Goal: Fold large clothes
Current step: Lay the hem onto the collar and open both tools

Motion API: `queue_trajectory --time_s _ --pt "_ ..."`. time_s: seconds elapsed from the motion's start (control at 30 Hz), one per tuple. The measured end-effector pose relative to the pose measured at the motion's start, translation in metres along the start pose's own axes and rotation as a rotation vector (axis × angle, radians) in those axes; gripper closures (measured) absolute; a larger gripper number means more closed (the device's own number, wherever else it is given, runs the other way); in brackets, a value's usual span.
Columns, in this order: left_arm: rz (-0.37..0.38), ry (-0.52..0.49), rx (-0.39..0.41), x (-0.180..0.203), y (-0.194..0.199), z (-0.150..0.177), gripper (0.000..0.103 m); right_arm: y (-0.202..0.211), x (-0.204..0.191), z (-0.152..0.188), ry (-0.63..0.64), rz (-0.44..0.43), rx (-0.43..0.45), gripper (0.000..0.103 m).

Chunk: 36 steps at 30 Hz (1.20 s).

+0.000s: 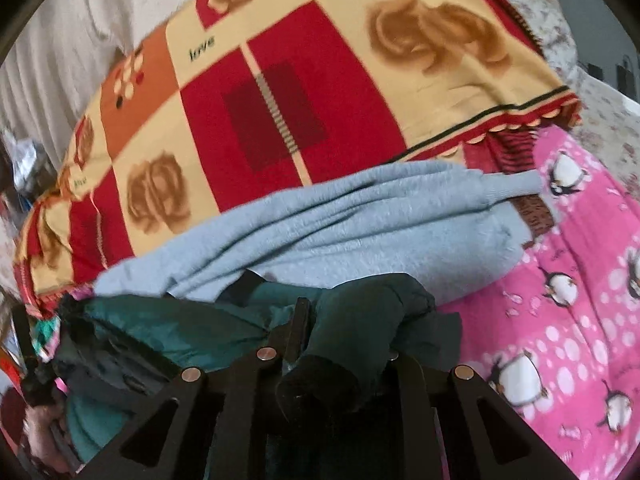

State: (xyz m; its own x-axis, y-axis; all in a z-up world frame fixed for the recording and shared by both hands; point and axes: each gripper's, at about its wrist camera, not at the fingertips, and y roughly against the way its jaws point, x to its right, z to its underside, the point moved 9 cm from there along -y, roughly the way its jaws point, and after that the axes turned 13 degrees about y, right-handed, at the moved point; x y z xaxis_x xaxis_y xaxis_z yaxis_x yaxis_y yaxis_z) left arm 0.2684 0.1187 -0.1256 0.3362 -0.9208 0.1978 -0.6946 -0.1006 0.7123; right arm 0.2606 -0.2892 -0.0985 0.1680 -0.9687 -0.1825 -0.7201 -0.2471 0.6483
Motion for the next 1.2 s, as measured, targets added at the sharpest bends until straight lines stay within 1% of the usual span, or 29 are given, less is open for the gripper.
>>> queue_trajectory --time_s 0.1,0.23,0.3,0.33,0.37,0.4,0.47,0.5,0.53,0.57,0.6,0.63,0.67,0.7,0.73,0.77,0.8,0.87,0.9,0.93,0.97,1.07,1.1,1.13,1.17,1.2 --pt "0.008 0.008 0.002 0.001 -0.013 0.005 0.084 -0.026 0.0 0.009 0.021 -0.021 -0.042 0.088" --pt "0.019 0.015 0.01 0.001 -0.012 0.004 0.084 -0.039 0.003 0.015 0.008 -0.04 -0.05 0.087" --pt "0.047 0.041 0.0 -0.001 -0.008 0.004 0.082 -0.038 0.004 0.015 -0.002 -0.05 -0.051 0.086" --pt "0.073 0.065 -0.015 -0.003 -0.005 0.003 0.079 -0.036 0.004 0.015 -0.01 -0.056 -0.052 0.085" --pt "0.098 0.089 -0.036 -0.005 -0.003 0.002 0.076 -0.034 0.005 0.015 -0.025 -0.062 -0.051 0.084" --pt "0.13 0.119 -0.08 -0.008 -0.001 0.001 0.074 -0.029 0.007 0.015 -0.047 -0.073 -0.051 0.082" --pt "0.16 0.137 -0.15 -0.011 0.005 -0.001 0.066 -0.02 0.011 0.014 -0.098 -0.096 -0.055 0.076" --pt "0.168 0.136 -0.166 -0.011 0.009 -0.002 0.063 -0.014 0.014 0.013 -0.161 -0.125 -0.06 0.071" --pt "0.181 0.129 -0.184 -0.01 0.015 -0.005 0.056 -0.01 0.016 0.012 -0.201 -0.146 -0.067 0.067" --pt "0.186 0.119 -0.193 -0.009 0.02 -0.007 0.05 0.003 0.022 0.012 -0.317 -0.203 -0.103 0.063" --pt "0.191 0.107 -0.195 -0.009 0.03 -0.011 0.046 0.003 0.022 0.012 -0.317 -0.203 -0.103 0.047" --pt "0.183 0.101 -0.184 -0.01 0.036 -0.015 0.028 0.008 0.023 0.011 -0.354 -0.221 -0.11 0.031" --pt "0.174 0.094 -0.153 -0.011 0.047 -0.023 0.016 0.016 0.024 0.008 -0.381 -0.234 -0.104 0.028" --pt "0.179 0.093 -0.13 -0.013 0.056 -0.029 0.016 0.027 0.025 0.004 -0.388 -0.232 -0.085 0.028" --pt "0.188 0.095 -0.118 -0.014 0.062 -0.034 0.016 0.035 0.024 0.0 -0.375 -0.224 -0.073 0.028" --pt "0.197 0.103 -0.107 -0.015 0.069 -0.039 0.016 0.05 0.022 -0.006 -0.32 -0.198 -0.062 0.028" --pt "0.203 0.109 -0.097 -0.015 0.073 -0.043 0.016 0.05 0.022 -0.006 -0.32 -0.198 -0.062 0.028" --pt "0.209 0.109 -0.08 -0.013 0.078 -0.046 0.016 0.057 0.021 -0.01 -0.265 -0.161 -0.059 0.028" --pt "0.208 0.096 -0.074 -0.008 0.079 -0.047 0.016 0.061 0.019 -0.015 -0.186 -0.11 -0.048 0.028" --pt "0.208 0.081 -0.07 -0.004 0.079 -0.046 0.016 0.063 0.015 -0.019 -0.131 -0.076 -0.033 0.028" --pt "0.207 0.062 -0.063 0.002 0.078 -0.046 0.016 0.063 0.015 -0.019 -0.131 -0.076 -0.033 0.028" --pt "0.2 -0.018 -0.032 0.027 0.07 -0.047 0.016 0.055 0.006 -0.026 -0.033 -0.053 -0.035 0.028" --pt "0.178 -0.056 -0.027 0.036 0.063 -0.046 0.016 0.048 0.0 -0.029 0.002 -0.052 -0.046 0.028" --pt "0.161 -0.083 -0.023 0.043 0.057 -0.047 0.016 0.032 -0.01 -0.034 0.065 -0.027 -0.07 0.028" --pt "0.131 -0.127 -0.015 0.051 0.048 -0.046 0.016 0.032 -0.01 -0.034 0.065 -0.027 -0.07 0.028" --pt "0.107 -0.158 -0.008 0.055 0.04 -0.047 0.016 0.024 -0.014 -0.036 0.089 -0.021 -0.083 0.028"
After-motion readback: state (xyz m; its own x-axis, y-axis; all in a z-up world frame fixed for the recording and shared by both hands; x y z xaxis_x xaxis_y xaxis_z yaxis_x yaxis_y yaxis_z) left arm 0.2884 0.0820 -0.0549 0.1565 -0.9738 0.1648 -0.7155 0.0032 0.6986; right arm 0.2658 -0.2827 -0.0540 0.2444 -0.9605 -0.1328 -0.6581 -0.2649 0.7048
